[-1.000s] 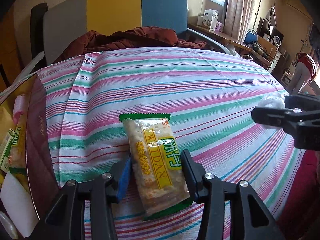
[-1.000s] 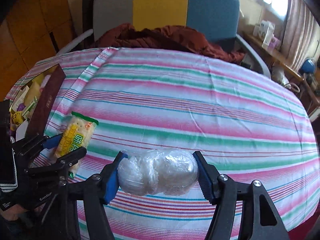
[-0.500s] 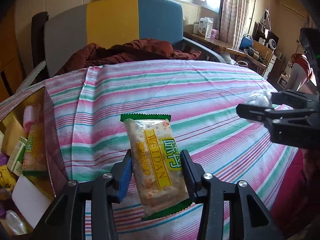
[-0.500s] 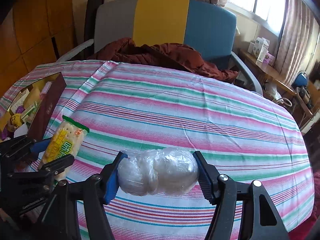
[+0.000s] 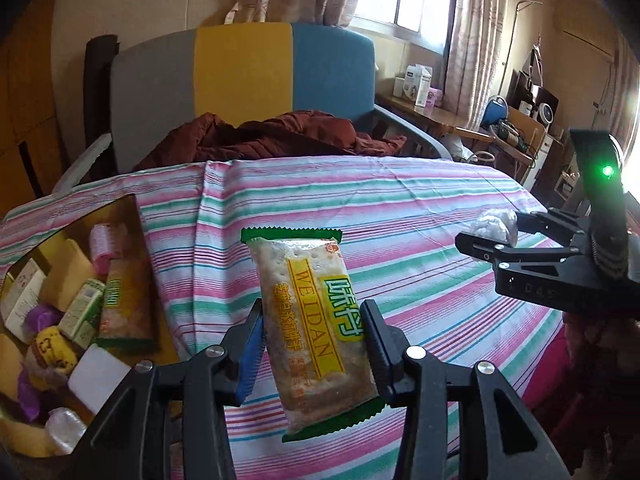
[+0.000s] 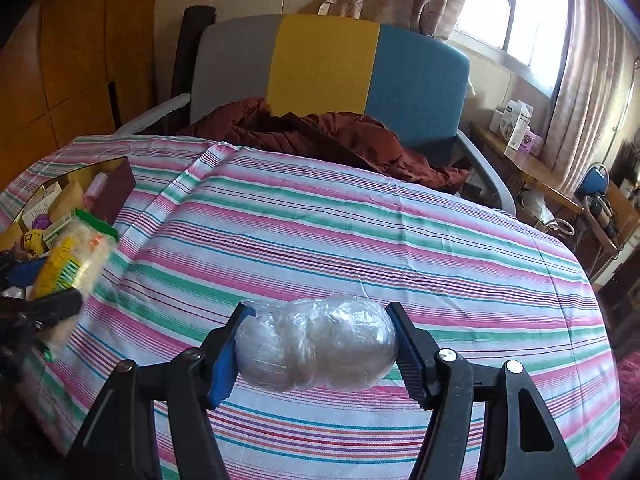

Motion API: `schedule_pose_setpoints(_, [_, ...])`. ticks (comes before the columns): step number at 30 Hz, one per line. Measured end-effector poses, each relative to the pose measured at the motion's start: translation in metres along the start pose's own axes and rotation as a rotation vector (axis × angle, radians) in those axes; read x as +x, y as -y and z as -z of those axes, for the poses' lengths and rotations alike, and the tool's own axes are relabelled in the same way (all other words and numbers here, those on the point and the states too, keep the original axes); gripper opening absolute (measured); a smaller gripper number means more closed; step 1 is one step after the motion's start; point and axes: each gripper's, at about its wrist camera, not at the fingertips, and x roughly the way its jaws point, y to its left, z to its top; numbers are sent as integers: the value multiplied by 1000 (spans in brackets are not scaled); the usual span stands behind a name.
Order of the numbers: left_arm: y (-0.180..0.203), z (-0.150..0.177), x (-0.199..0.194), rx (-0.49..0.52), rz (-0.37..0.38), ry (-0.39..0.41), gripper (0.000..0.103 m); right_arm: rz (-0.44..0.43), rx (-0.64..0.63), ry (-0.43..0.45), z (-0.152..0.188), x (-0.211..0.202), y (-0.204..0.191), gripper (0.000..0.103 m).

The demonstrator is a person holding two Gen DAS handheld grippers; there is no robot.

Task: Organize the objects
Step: 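Carry the WEIDAN packet and plastic-bag bundle over the gold tray with both tools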

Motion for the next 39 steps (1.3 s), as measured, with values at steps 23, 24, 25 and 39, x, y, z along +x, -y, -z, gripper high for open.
schedule_pose_setpoints(23, [-146,37,-97,-231,-343,97,46,-289,-100,-49,-33,-8,-129,67])
schedule_pose_setpoints(24, [-153,42,-100,-244,-353,95,46,-309,-104,-49,-36,-8,-139,67])
schedule_pose_setpoints(25, [-158,44,-101,-254,-357,94,46,-329,-112,-49,-40,-8,-150,67])
schedule_pose_setpoints(39, [-207,81,-118,-385,-367,77,46,-486,-171,-95,-70,12,-252,67])
